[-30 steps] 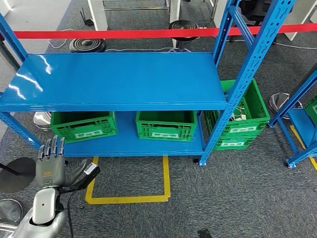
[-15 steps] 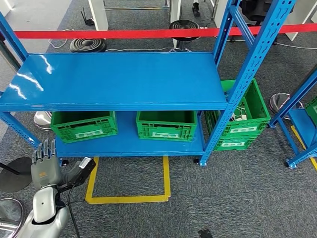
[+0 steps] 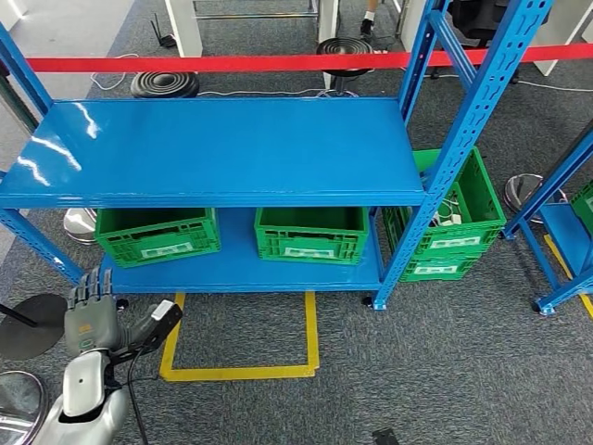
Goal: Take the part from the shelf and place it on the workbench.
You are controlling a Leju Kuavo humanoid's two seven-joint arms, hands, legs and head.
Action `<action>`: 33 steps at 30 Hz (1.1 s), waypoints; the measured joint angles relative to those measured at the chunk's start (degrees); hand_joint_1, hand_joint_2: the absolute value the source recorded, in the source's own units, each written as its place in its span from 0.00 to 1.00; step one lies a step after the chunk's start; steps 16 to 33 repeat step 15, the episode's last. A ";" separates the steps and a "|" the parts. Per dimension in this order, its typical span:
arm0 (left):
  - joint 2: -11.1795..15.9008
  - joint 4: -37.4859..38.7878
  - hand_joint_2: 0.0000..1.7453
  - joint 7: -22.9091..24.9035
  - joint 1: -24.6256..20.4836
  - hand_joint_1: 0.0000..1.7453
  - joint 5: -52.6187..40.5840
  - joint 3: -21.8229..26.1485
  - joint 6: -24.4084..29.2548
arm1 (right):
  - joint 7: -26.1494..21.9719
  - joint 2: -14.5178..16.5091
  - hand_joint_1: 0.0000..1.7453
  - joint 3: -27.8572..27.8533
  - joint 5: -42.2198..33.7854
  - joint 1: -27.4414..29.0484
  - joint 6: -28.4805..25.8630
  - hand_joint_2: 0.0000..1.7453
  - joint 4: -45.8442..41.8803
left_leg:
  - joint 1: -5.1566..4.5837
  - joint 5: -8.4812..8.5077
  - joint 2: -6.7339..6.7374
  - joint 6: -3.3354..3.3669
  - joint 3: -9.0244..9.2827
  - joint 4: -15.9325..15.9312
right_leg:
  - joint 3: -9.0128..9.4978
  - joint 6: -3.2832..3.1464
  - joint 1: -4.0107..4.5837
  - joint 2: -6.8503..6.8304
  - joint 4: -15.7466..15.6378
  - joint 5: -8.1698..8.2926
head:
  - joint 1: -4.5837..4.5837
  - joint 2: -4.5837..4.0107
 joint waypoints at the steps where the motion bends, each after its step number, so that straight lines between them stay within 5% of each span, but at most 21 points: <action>1: 0.00 -0.04 0.00 0.05 0.25 0.00 0.01 -0.01 -0.01 | 0.34 0.00 0.00 0.01 0.05 0.02 -0.40 0.00 0.00 | 0.00 0.00 0.00 0.00 0.00 0.00 | 0.00 0.00 0.00 0.00 0.00 0.00 | -0.01 0.00; 15: -0.99 -0.91 0.00 1.28 4.69 0.00 0.25 -0.07 0.90 | 2.54 -1.50 0.00 -0.61 -2.76 1.11 -4.57 0.00 0.78 | -0.01 -0.03 0.00 0.03 -0.01 0.00 | -0.01 0.00 -0.02 0.00 -0.01 -0.02 | 0.01 0.00; 33: -0.99 -0.91 0.00 1.28 4.69 0.00 0.25 -0.07 0.90 | 2.54 -1.50 0.00 -0.61 -2.76 1.11 -4.57 0.00 0.78 | -0.01 -0.03 0.00 0.03 -0.01 0.00 | -0.01 0.00 -0.02 0.00 -0.01 -0.02 | 0.01 0.00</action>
